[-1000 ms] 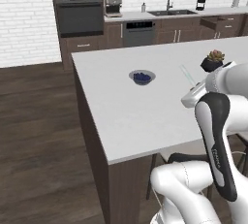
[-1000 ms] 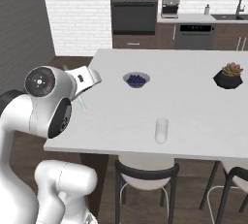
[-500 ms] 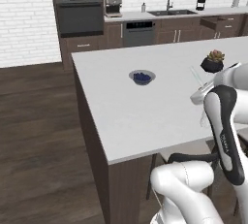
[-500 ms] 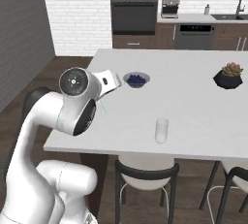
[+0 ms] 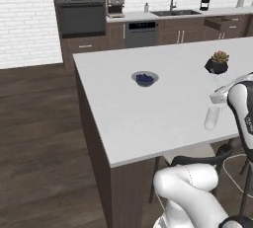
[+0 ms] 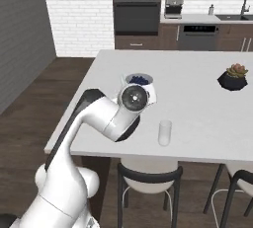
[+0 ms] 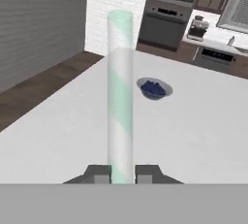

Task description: Take a straw from the drawer in front and place it inside the glass cup on the dining counter.

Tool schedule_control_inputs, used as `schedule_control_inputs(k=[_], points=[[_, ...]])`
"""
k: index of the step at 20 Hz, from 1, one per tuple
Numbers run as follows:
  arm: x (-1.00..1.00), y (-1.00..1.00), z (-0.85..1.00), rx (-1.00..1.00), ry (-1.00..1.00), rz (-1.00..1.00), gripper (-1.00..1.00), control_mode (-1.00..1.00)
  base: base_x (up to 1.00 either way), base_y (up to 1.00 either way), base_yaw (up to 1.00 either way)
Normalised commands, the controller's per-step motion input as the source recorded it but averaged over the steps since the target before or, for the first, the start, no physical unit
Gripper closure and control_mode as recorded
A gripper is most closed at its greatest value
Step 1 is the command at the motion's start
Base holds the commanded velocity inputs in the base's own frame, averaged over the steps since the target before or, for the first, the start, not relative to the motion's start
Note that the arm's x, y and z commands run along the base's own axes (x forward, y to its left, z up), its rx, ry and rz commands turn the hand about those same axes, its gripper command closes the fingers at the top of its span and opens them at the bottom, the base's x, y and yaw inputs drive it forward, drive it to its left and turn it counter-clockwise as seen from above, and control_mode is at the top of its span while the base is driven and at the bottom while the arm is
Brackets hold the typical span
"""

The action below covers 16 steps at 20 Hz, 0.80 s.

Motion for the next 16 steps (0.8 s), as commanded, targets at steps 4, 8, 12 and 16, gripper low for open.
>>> schedule_control_inputs(k=[4, 8, 12, 16], points=[[0.64, -0.91, -0.38, 0.23, -0.05, 0.14, 1.00, -1.00, 0.00, 0.00, 0.00], [0.48, -0.68, -0.18, 0.27, -0.06, 0.12, 1.00, -1.00, 0.00, 0.00, 0.00], [0.27, -0.57, -0.17, 0.17, -0.03, 0.14, 1.00, -1.00, 0.00, 0.00, 0.00], [0.20, -0.46, -0.16, 0.10, 0.00, 0.11, 1.00, -1.00, 0.00, 0.00, 0.00]])
